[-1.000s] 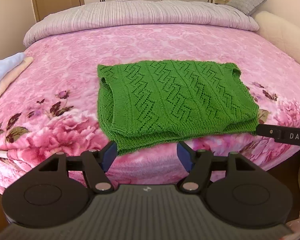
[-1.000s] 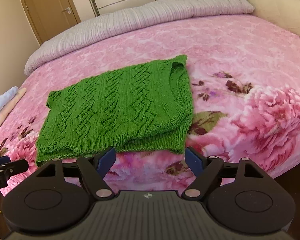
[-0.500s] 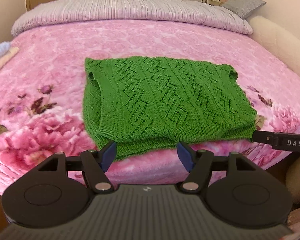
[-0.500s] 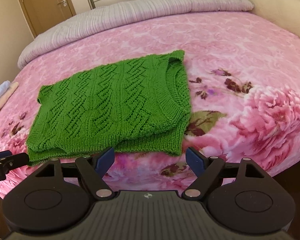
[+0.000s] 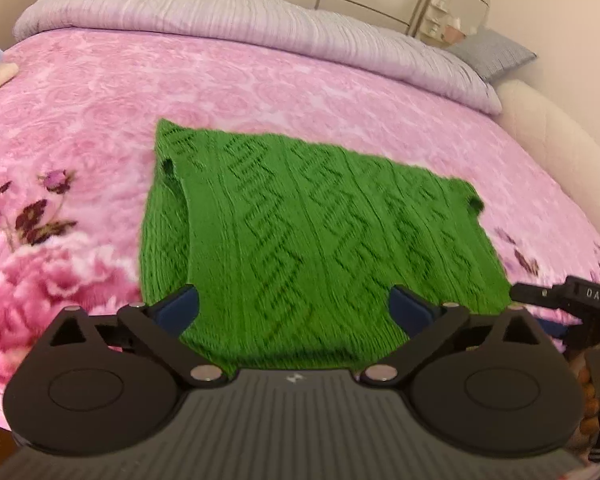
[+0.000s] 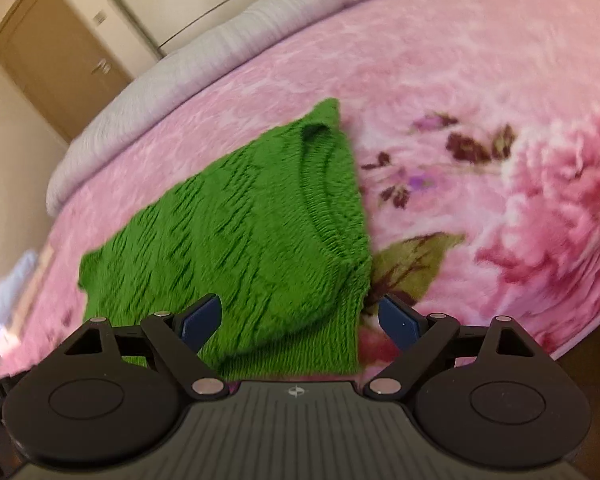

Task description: Fold clothes

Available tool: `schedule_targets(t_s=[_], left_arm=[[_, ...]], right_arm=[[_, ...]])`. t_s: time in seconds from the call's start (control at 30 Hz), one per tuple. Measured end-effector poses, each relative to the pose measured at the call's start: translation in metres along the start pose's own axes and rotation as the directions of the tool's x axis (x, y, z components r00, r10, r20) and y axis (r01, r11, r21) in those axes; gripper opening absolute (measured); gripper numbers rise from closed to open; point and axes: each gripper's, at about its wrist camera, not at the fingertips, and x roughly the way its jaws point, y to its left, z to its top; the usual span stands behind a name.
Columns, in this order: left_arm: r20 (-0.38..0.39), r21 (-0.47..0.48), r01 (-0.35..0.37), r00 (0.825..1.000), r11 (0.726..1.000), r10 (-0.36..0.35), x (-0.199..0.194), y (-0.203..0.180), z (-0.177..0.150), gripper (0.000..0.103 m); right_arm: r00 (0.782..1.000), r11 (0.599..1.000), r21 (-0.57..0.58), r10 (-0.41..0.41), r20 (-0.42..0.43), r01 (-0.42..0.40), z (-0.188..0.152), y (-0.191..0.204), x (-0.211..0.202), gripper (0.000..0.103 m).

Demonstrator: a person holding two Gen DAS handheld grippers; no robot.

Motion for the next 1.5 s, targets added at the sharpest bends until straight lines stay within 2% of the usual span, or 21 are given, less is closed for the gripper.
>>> schedule_targets(t_s=[0.07, 0.1, 0.2, 0.23, 0.27, 0.33, 0.37, 0.4, 0.43, 0.5, 0.77, 0.9, 1.03, 1.1, 1.13, 1.23, 1.27, 1.33, 1.5], left_arm=[[0.012, -0.019, 0.035, 0.999, 0.999, -0.035, 0.003, 0.006, 0.005, 0.101], [0.015, -0.027, 0.052, 0.999, 0.998, -0.052, 0.005, 0.009, 0.007, 0.101], [-0.013, -0.038, 0.102, 0.995, 0.994, -0.103, 0.014, 0.016, 0.011, 0.098], [-0.023, -0.032, 0.119, 0.993, 0.992, -0.120, 0.017, 0.019, 0.011, 0.096], [-0.028, -0.024, 0.127, 0.991, 0.992, -0.128, 0.021, 0.020, 0.011, 0.090], [-0.035, -0.006, 0.126, 0.991, 0.992, -0.126, 0.028, 0.022, 0.009, 0.071], [-0.042, 0.002, 0.121, 0.992, 0.993, -0.121, 0.032, 0.023, 0.008, 0.056], [-0.053, 0.006, 0.115, 0.992, 0.993, -0.114, 0.036, 0.025, 0.007, 0.047], [-0.053, 0.008, 0.111, 0.992, 0.994, -0.111, 0.038, 0.027, 0.006, 0.044], [-0.044, 0.008, 0.118, 0.992, 0.993, -0.117, 0.037, 0.031, 0.006, 0.037], [-0.053, 0.011, 0.144, 0.988, 0.990, -0.143, 0.038, 0.038, 0.003, 0.038], [-0.056, -0.027, 0.168, 0.984, 0.985, -0.169, 0.035, 0.044, 0.006, 0.037], [-0.053, -0.065, 0.195, 0.979, 0.979, -0.199, 0.032, 0.049, 0.009, 0.035], [-0.049, -0.076, 0.207, 0.976, 0.975, -0.211, 0.031, 0.050, 0.011, 0.035], [-0.046, -0.081, 0.213, 0.975, 0.974, -0.218, 0.031, 0.050, 0.011, 0.035], [-0.039, -0.097, 0.232, 0.971, 0.968, -0.236, 0.029, 0.051, 0.014, 0.035], [-0.040, -0.103, 0.234, 0.970, 0.967, -0.239, 0.030, 0.051, 0.014, 0.035], [-0.056, -0.113, 0.223, 0.972, 0.968, -0.230, 0.035, 0.051, 0.012, 0.035], [-0.072, -0.113, 0.222, 0.970, 0.968, -0.231, 0.038, 0.050, 0.009, 0.035]], right_arm=[[1.000, 0.999, 0.049, 0.023, 0.001, -0.023, 0.004, -0.010, 0.007, 0.085], [0.999, 0.997, 0.072, 0.032, 0.001, -0.032, 0.006, -0.015, 0.010, 0.079], [0.999, 0.990, 0.131, 0.050, -0.012, -0.048, 0.010, -0.028, 0.017, 0.066], [0.998, 0.987, 0.151, 0.056, -0.016, -0.053, 0.011, -0.032, 0.020, 0.066], [0.998, 0.984, 0.170, 0.062, -0.020, -0.058, 0.012, -0.037, 0.022, 0.066], [0.996, 0.977, 0.197, 0.083, -0.020, -0.078, 0.014, -0.042, 0.024, 0.066], [0.995, 0.975, 0.205, 0.093, -0.018, -0.088, 0.014, -0.044, 0.025, 0.064], [0.995, 0.974, 0.209, 0.097, -0.016, -0.091, 0.015, -0.046, 0.025, 0.058], [0.995, 0.972, 0.213, 0.101, -0.015, -0.095, 0.016, -0.047, 0.025, 0.056], [0.994, 0.970, 0.221, 0.110, -0.012, -0.105, 0.017, -0.050, 0.026, 0.045], [0.989, 0.953, 0.263, 0.150, 0.017, -0.149, 0.016, -0.053, 0.036, 0.044], [0.972, 0.912, 0.337, 0.229, 0.050, -0.232, 0.012, -0.061, 0.040, 0.036], [0.953, 0.838, 0.457, 0.287, 0.093, -0.297, 0.007, -0.079, 0.047, 0.036], [0.952, 0.810, 0.502, 0.276, 0.130, -0.304, 0.008, -0.085, 0.045, 0.041], [0.956, 0.818, 0.495, 0.255, 0.145, -0.293, 0.010, -0.084, 0.041, 0.042], [0.972, 0.891, 0.393, 0.185, 0.144, -0.227, 0.021, -0.075, 0.036, 0.043], [0.973, 0.903, 0.368, 0.184, 0.136, -0.222, 0.024, -0.074, 0.038, 0.044], [0.967, 0.902, 0.349, 0.229, 0.114, -0.254, 0.026, -0.076, 0.048, 0.046], [0.933, 0.867, 0.353, 0.355, 0.057, -0.352, 0.023, -0.082, 0.055, 0.045]])
